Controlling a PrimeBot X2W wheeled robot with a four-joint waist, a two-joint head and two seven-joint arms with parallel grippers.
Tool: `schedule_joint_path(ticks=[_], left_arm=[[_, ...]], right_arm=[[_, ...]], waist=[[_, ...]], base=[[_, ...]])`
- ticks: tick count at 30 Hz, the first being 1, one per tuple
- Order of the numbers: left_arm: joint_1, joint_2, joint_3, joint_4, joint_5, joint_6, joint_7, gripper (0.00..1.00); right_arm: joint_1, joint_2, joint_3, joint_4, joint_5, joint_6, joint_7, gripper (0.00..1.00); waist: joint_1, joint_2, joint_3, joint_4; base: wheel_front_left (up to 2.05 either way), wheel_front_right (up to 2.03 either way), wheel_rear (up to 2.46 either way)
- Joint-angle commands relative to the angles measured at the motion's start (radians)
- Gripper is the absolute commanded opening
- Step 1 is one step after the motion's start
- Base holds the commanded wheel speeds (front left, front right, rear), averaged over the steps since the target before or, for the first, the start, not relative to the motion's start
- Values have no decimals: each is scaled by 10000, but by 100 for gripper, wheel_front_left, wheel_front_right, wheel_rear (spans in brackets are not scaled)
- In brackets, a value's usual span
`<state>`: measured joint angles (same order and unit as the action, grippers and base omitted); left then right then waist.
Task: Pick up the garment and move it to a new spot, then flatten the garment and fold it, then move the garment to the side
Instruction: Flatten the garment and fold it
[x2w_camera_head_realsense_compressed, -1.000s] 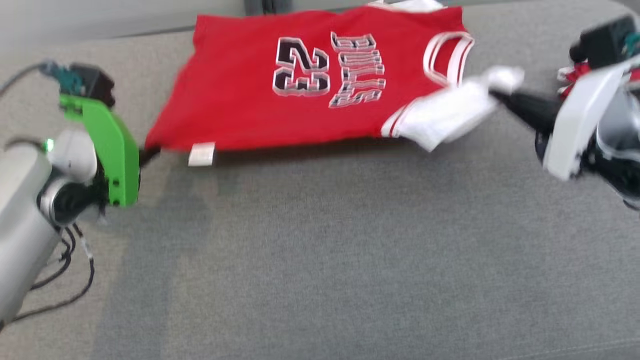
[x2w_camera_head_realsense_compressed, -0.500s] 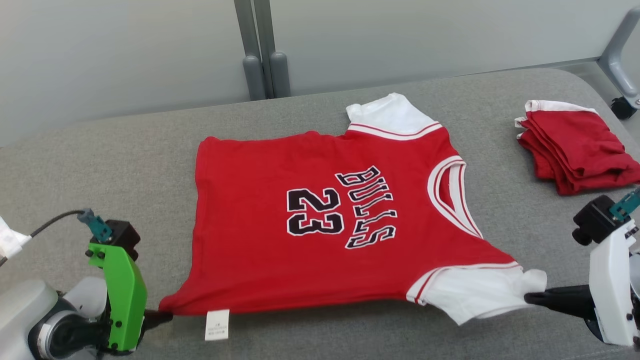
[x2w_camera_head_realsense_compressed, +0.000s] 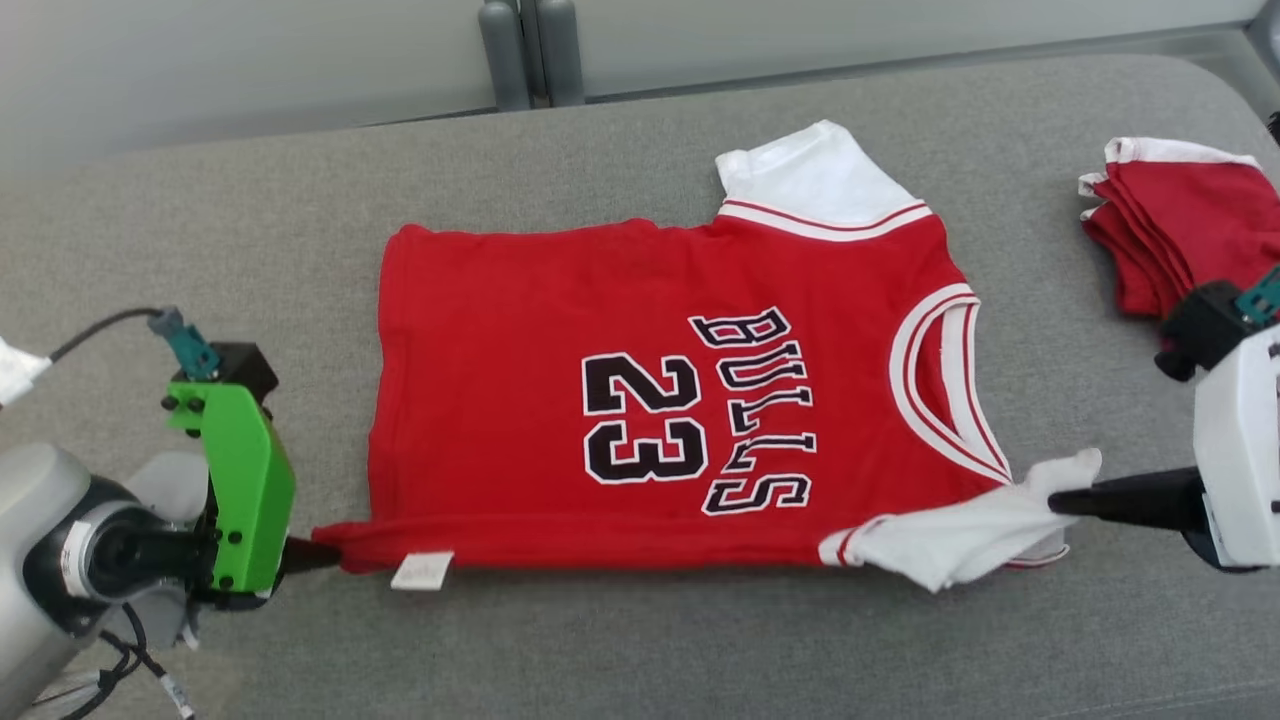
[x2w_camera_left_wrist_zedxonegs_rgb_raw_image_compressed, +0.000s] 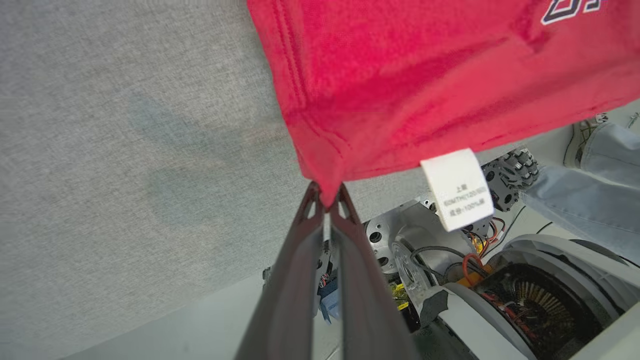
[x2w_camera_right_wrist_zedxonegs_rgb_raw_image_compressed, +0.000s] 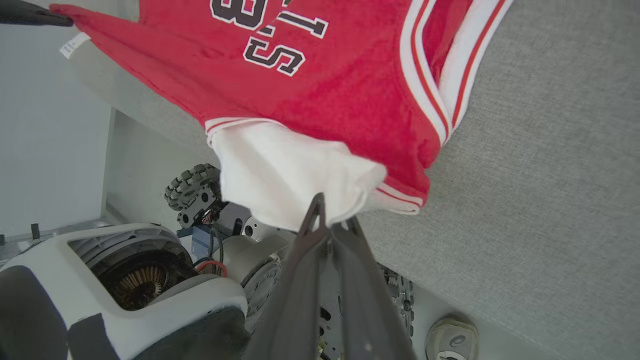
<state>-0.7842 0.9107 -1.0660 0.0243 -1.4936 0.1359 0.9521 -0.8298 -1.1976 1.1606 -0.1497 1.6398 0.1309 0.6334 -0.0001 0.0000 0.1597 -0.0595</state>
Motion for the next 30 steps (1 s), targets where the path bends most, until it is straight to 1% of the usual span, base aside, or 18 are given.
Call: schedule_joint_path(ticks=[1, 4, 7, 12, 16, 17, 18, 21, 24, 26, 28, 29, 30], left_arm=[[-333, -239, 98, 206, -26, 84, 135, 0], [-805, -586, 181, 715, -59, 157, 362, 0], [-1215, -1015, 306, 1349, -66, 127, 396, 0], [-1612, -1619, 442, 2322, -78, -41, 266, 0], [-1674, -2083, 600, 3038, -113, -268, -145, 0], [-1626, -2215, 658, 3331, 28, -457, -496, 78], [-1569, -2282, 687, 3446, 43, -538, -630, 100], [-1390, -2407, 812, 3752, -11, -823, -1009, 100], [-1298, -2276, 788, 3837, 279, -1158, -1383, 100], [-1196, -2175, 844, 3772, 485, -1387, -1838, 100], [-1070, -2055, 896, 3638, 830, -1601, -2568, 100], [-957, -2000, 972, 3517, 1068, -1681, -3099, 100], [-847, -1973, 1088, 3444, 1206, -1667, -3617, 100]], right_arm=[[-278, 207, -71, 322, 175, -4, 119, 0], [-821, 644, -147, 1179, 387, -4, 361, 0], [-1395, 1272, -185, 2220, 579, -4, 444, 0], [-2060, 2360, -43, 3781, 610, -4, 296, 0], [-2428, 3215, 86, 4817, 432, -3, -78, 0], [-2500, 3524, 148, 5190, 301, -4, -320, 61], [-2504, 3634, 157, 5339, 319, -3, -425, 100], [-2447, 3889, 103, 5704, 285, -3, -924, 100], [-2298, 3904, 8, 5753, 218, -3, -1462, 100], [-2156, 3803, -92, 5537, 61, -3, -2045, 100], [-1960, 3651, -233, 5198, -229, -3, -2886, 100], [-1830, 3547, -345, 4975, -396, -3, -3457, 100], [-1696, 3470, -442, 4774, -535, -3, -3976, 100]], waist=[[1, 0, 755, 163], [1, 0, 1112, 173], [1, 0, 1417, 142], [1, 0, 1586, 96], [1, 0, 1557, 50], [1, 0, 1498, 33], [1, 0, 1453, 33], [1, 0, 1245, 53], [1, 0, 951, 82], [1, 0, 705, 113], [1, 0, 403, 149], [1, 0, 256, 164], [1, 0, 145, 174]], base=[[0, 0, 0], [0, 0, 0], [0, 0, 0], [0, 0, 0], [0, 0, 0], [0, 0, 0], [0, 0, 0], [0, 0, 0], [0, 0, 0], [0, 0, 0], [0, 0, 0], [0, 0, 0], [0, 0, 0]])
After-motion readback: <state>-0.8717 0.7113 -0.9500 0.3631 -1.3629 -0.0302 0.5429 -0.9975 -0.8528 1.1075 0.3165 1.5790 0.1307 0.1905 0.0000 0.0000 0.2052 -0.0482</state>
